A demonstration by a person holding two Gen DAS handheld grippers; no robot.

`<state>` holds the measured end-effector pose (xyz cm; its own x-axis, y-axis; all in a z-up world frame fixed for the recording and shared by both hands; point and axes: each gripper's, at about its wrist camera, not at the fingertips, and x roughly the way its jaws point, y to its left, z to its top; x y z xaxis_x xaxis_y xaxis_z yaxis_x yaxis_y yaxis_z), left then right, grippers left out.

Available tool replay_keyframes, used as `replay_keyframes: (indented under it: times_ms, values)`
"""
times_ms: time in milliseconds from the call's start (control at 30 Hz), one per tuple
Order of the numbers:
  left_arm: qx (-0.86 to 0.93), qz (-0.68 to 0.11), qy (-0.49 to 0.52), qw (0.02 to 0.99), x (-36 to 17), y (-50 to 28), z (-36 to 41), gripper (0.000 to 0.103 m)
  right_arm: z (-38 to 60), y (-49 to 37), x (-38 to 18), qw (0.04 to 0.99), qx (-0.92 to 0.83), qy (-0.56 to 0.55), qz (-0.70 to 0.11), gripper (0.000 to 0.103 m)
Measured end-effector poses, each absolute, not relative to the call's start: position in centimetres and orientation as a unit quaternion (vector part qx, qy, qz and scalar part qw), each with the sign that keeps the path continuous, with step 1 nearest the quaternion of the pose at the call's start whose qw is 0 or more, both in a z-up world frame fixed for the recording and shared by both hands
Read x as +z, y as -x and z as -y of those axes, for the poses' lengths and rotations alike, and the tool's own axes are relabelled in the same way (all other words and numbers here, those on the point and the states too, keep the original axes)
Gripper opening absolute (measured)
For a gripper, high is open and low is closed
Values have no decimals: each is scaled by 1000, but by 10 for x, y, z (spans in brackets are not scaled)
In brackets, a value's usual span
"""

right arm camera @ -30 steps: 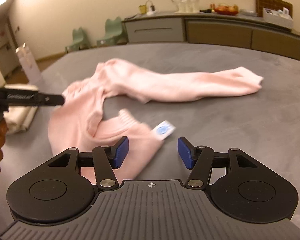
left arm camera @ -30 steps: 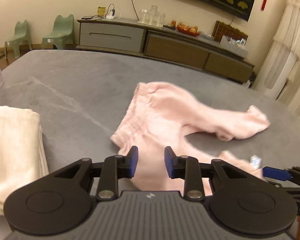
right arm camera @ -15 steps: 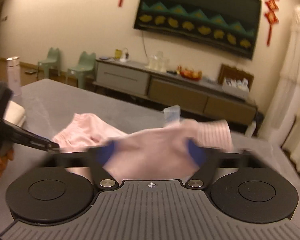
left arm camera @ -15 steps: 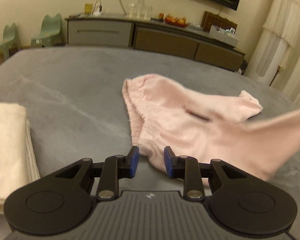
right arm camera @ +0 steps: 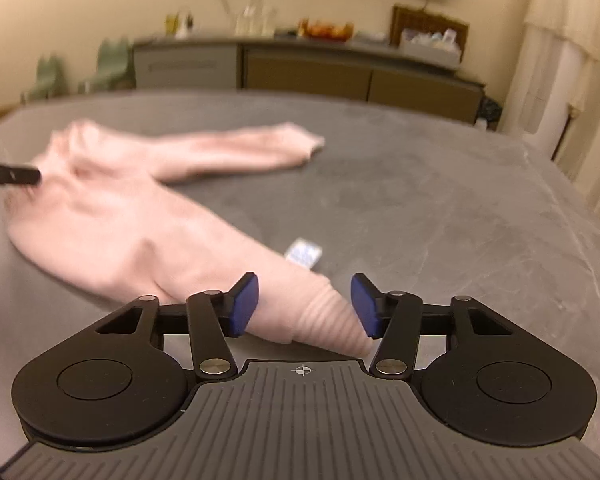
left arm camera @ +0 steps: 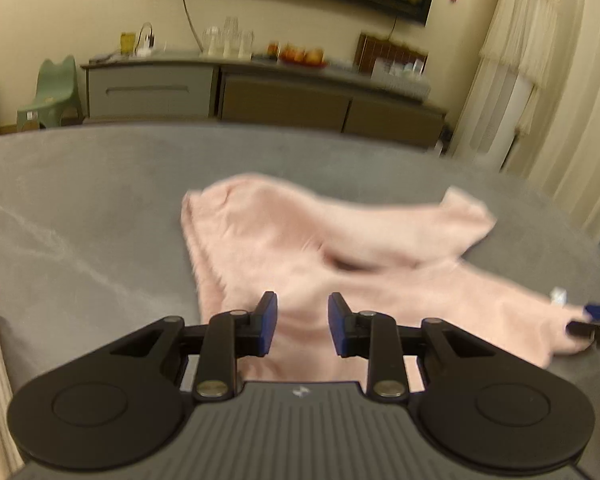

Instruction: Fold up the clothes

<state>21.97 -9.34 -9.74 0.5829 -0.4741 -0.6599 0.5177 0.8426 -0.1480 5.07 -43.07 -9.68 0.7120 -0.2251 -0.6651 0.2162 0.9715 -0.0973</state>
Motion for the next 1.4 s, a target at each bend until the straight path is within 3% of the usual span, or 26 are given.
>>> replay_keyframes:
  times_ms: [200, 367, 433, 467, 567, 733, 800, 833, 867, 933, 1033, 1233, 1400]
  values:
    - [-262, -375, -45, 888, -96, -215, 89, 25, 476, -54, -83, 930, -173, -50, -321, 48]
    - [-254, -377, -63, 888, -93, -207, 94, 26, 485, -25, -78, 929, -149, -126, -315, 60]
    - [-256, -375, -71, 888, -93, -203, 95, 26, 478, -26, -92, 924, -126, -127, -338, 60]
    - [-257, -375, -72, 888, -93, -201, 95, 26, 473, -29, -98, 923, -122, -119, -345, 56]
    - [-261, -379, -65, 885, -92, -197, 91, 26, 465, -33, -95, 928, -115, -107, -339, 15]
    - [-262, -377, -46, 887, -82, -190, 83, 26, 455, -23, -53, 942, -107, -90, -305, 14]
    - [-256, -371, -50, 891, -79, -191, 82, 26, 457, -30, -56, 939, -109, -86, -314, 15]
    - [-252, -372, -52, 892, -80, -194, 82, 26, 458, -33, -58, 938, -109, -85, -319, 20]
    - [-247, -372, -55, 893, -81, -196, 82, 26, 459, -36, -59, 936, -110, -83, -323, 39]
    - [-238, -372, -61, 895, -83, -200, 82, 26, 461, -43, -63, 933, -112, -79, -333, 58]
    - [-238, -372, -70, 895, -83, -198, 80, 26, 464, -52, -67, 928, -115, -74, -346, 52]
    - [-243, -375, -72, 892, -85, -198, 81, 28, 470, -74, -78, 919, -119, -59, -372, 52]
    - [-251, -343, -32, 904, -64, -199, 74, 29, 475, -121, -53, 947, -75, -49, -309, 56]
